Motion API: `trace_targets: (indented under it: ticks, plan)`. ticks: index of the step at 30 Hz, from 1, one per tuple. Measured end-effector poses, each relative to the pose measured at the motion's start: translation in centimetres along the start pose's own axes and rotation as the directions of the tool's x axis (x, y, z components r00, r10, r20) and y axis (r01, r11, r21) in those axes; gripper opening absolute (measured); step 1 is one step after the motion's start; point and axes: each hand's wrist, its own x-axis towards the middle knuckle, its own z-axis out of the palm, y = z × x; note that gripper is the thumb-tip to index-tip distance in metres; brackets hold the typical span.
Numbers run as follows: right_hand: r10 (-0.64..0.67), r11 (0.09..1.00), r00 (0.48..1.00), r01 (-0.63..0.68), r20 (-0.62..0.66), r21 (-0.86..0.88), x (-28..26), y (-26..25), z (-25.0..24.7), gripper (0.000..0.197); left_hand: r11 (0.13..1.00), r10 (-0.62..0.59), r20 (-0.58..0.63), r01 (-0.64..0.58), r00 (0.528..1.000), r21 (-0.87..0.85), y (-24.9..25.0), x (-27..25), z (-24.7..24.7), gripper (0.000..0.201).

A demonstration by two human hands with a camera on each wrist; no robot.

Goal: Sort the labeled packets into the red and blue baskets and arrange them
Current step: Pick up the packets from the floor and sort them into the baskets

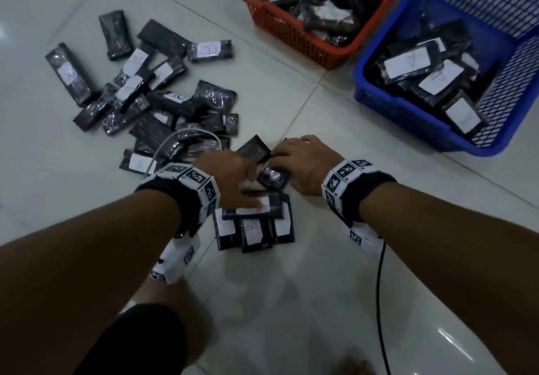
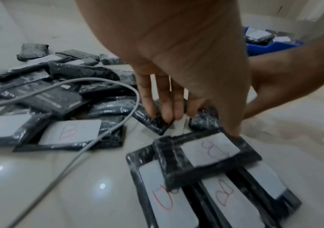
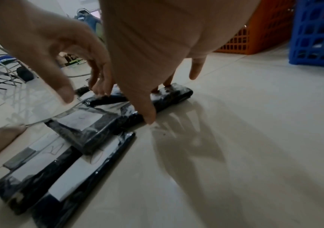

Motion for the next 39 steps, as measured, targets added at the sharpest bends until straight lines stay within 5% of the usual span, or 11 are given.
trace_targets:
  ticks: [3,7,10,13,17,20,23,29,32,36,39]
  plan:
    - [0.055,0.995,0.995,-0.062,-0.080,-0.080,0.0,0.2,0.9,0.049,0.997,-0.070,0.109,0.072,0.992,-0.017,0.6,-0.4,1.9,0.065]
    - [0.072,0.997,0.981,-0.073,-0.178,0.001,-1.1,1.0,1.8,0.039,0.995,-0.080,0.107,0.085,0.991,-0.043,1.4,0.4,2.5,0.054]
    - [0.189,0.972,0.960,-0.152,-0.206,0.181,-1.7,1.3,1.5,0.033,0.969,-0.173,0.084,0.185,0.981,-0.165,0.9,1.0,2.2,0.039]
    - [0.395,0.831,0.908,-0.287,-0.142,0.477,-1.2,1.9,0.9,0.028,0.903,-0.242,0.064,0.249,0.968,-0.350,0.2,1.8,1.4,0.035]
    - [0.573,0.589,0.820,-0.397,-0.017,0.704,0.0,3.0,0.4,0.025,0.687,-0.366,0.101,0.342,0.925,-0.641,0.1,2.4,-0.4,0.028]
    - [0.604,0.494,0.792,-0.455,0.084,0.741,0.5,3.1,0.1,0.034,0.371,-0.414,0.122,0.290,0.902,-0.882,0.8,2.8,-1.7,0.034]
    - [0.539,0.571,0.834,-0.466,0.119,0.676,0.4,3.0,-0.4,0.039,0.152,-0.404,0.144,0.222,0.903,-0.963,1.1,2.8,-3.0,0.028]
    - [0.566,0.655,0.823,-0.418,-0.042,0.630,-0.3,2.6,-2.9,0.028,0.042,-0.247,0.265,0.284,0.932,-0.958,0.7,2.8,-6.1,0.037]
    - [0.575,0.705,0.797,-0.366,-0.187,0.607,-1.6,2.9,-5.3,0.030,0.155,-0.298,0.167,0.220,0.940,-0.963,0.8,3.2,-8.2,0.042]
    - [0.565,0.772,0.759,-0.345,-0.325,0.534,-3.7,4.7,-8.6,0.034,0.600,-0.320,-0.134,0.091,0.938,-0.795,0.3,4.6,-11.4,0.028]
    - [0.574,0.785,0.731,-0.361,-0.370,0.504,-4.4,6.3,-11.1,0.035,0.805,-0.320,-0.277,0.106,0.906,-0.584,-1.1,6.3,-14.5,0.024]
